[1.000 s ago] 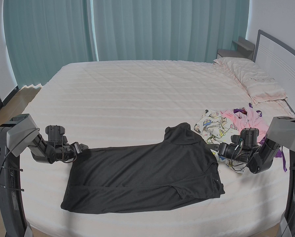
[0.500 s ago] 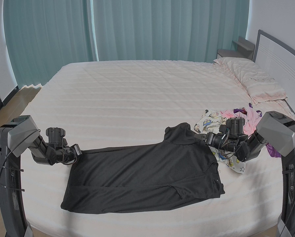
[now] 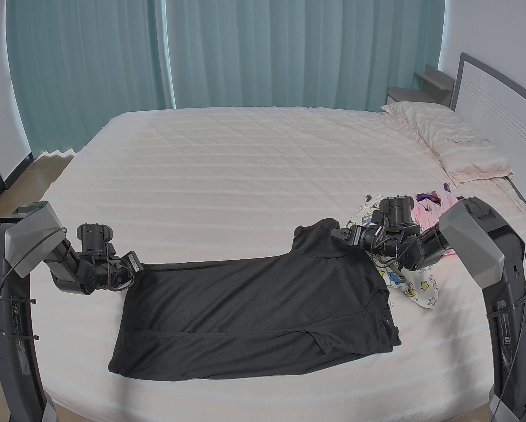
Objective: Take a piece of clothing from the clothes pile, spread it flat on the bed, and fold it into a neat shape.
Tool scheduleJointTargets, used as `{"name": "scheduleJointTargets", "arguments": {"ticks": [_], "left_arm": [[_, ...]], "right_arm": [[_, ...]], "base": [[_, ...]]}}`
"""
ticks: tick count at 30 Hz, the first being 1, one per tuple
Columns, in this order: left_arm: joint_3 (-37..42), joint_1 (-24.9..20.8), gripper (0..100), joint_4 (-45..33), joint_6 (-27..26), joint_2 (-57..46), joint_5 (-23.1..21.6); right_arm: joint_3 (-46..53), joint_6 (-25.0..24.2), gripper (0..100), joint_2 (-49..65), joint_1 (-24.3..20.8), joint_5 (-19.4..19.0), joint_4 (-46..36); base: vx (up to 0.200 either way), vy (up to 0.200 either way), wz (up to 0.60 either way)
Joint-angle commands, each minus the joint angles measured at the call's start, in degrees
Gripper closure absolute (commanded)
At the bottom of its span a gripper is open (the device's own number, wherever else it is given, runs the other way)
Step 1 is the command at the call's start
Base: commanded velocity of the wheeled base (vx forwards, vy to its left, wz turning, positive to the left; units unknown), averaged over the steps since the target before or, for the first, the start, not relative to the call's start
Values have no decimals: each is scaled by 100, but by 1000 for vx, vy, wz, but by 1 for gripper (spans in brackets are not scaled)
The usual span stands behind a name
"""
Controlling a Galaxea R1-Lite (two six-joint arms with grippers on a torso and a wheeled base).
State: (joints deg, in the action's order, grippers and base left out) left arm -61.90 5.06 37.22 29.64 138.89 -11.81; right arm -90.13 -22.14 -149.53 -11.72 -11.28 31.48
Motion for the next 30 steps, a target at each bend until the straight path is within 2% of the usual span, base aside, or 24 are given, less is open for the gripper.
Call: {"name": "scheduleJointTargets", "arguments": {"ticks": [1,8,9,20,30], "left_arm": [[100,4,100,66,25,-81,4],[100,-5,100,66,25,-90,4],[100,-5,100,75,25,-90,4],[91,4,100,75,25,-90,4],[91,48,100,75,16,-195,4]], "right_arm": [[-251,52,0,-278,-59,20,-36],[-471,60,0,-472,-94,29,-45],[-524,60,100,-498,-94,38,-80],[-770,60,100,-569,-33,258,-247],[-585,-36,100,-252,214,266,-115]], "base": [[0,0,0],[0,0,0],[0,0,0],[0,0,0],[0,0,0]]}}
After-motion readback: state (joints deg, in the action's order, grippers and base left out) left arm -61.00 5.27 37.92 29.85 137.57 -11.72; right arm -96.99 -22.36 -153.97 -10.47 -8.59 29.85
